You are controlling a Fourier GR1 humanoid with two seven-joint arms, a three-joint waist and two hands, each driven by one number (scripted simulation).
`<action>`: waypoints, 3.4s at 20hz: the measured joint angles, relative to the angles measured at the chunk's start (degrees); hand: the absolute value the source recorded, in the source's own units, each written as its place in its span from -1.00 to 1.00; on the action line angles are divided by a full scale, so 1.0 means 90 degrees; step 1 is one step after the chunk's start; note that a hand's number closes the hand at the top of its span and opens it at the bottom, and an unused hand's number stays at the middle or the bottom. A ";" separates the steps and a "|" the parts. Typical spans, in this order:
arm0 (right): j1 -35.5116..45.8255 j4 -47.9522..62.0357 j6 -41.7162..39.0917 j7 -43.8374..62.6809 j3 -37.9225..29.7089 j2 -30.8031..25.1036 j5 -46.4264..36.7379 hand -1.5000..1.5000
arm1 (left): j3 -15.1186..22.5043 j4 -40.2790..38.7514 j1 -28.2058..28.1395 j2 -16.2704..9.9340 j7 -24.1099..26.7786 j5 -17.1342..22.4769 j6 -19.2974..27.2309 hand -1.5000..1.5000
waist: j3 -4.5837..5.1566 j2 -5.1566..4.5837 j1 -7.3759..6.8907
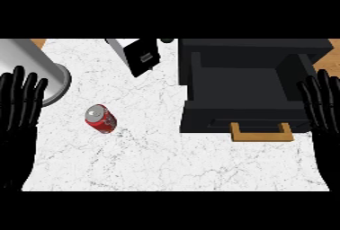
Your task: Pick up the can, place it into the drawer and close the drawer
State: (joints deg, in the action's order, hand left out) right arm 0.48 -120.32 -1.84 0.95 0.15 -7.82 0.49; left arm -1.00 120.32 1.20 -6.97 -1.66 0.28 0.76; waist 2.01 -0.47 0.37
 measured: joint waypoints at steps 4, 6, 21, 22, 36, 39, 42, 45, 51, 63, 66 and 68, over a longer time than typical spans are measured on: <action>0.0097 0.0043 0.0050 0.0053 -0.0091 0.0032 -0.0001 -1.00 | -0.0142 -0.0183 0.0046 0.0075 0.0096 -0.0017 0.0102 -1.00 | -0.0141 0.0032 -0.0025; 0.0092 0.0046 0.0119 0.0035 -0.0125 0.0137 0.0055 -1.00 | -0.0196 -0.0075 -0.0160 0.0137 0.0140 -0.0071 0.0185 -1.00 | -0.0174 0.0043 -0.0040; -0.0522 0.0310 0.0456 0.1060 -0.0629 0.0315 0.0224 -1.00 | -0.0631 0.0046 -0.0305 0.0411 -0.2352 -0.0417 0.1271 -1.00 | -0.0223 0.0055 -0.0035; -0.0586 0.0245 0.0435 0.1079 -0.0671 0.0313 0.0259 -1.00 | -0.0632 -0.0014 -0.0197 0.0406 -0.2411 -0.0435 0.1303 -1.00 | -0.0224 0.0055 -0.0031; -0.0683 0.0060 0.0227 0.1060 -0.0938 0.0286 0.0353 -1.00 | -0.0321 -0.1584 0.0044 0.0701 -0.1677 -0.0693 0.1643 -1.00 | -0.0222 0.0055 -0.0020; -0.0863 0.0042 0.0156 0.0868 -0.0905 0.0368 0.0305 -1.00 | -0.0219 -0.2009 -0.0126 0.0738 -0.1170 -0.0626 0.1727 -1.00 | -0.0223 0.0054 -0.0022; -0.0946 -0.0129 0.0075 0.0977 -0.1062 0.0310 0.0454 -1.00 | -0.0154 -0.2446 -0.0233 0.0742 -0.0727 -0.0556 0.1803 -1.00 | -0.0222 0.0055 -0.0020; -0.1059 -0.0289 0.0036 0.1038 -0.1086 0.0335 0.0472 -1.00 | -0.0097 -0.2891 -0.0323 0.0751 -0.0306 -0.0498 0.1943 -1.00 | -0.0222 0.0054 -0.0020; -0.0952 -0.0369 -0.0060 0.1176 -0.1340 0.0223 0.0629 -1.00 | -0.0214 -0.4128 -0.0097 0.0768 0.0640 -0.0215 0.2243 -1.00 | -0.0222 0.0052 -0.0016; -0.1184 -0.0626 -0.0352 0.1297 -0.1621 0.0296 0.0792 -1.00 | -0.0759 -0.6065 0.0369 0.0678 0.1952 0.0352 0.2078 -1.00 | -0.0220 0.0053 -0.0014; -0.1219 -0.0728 -0.0399 0.1339 -0.1660 0.0320 0.0799 -1.00 | -0.0969 -0.6699 0.0693 0.0614 0.2221 0.0510 0.1984 -1.00 | -0.0221 0.0051 -0.0009; -0.1158 -0.0741 -0.0416 0.1395 -0.1714 0.0299 0.0813 -1.00 | -0.1128 -0.7168 0.0902 0.0533 0.2491 0.0603 0.1922 -1.00 | -0.0222 0.0050 -0.0008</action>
State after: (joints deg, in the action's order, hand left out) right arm -9.94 -126.99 -5.58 13.50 -15.28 -5.13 7.80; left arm -11.15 55.81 9.32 -2.17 20.76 5.71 18.06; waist 0.02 -0.02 0.30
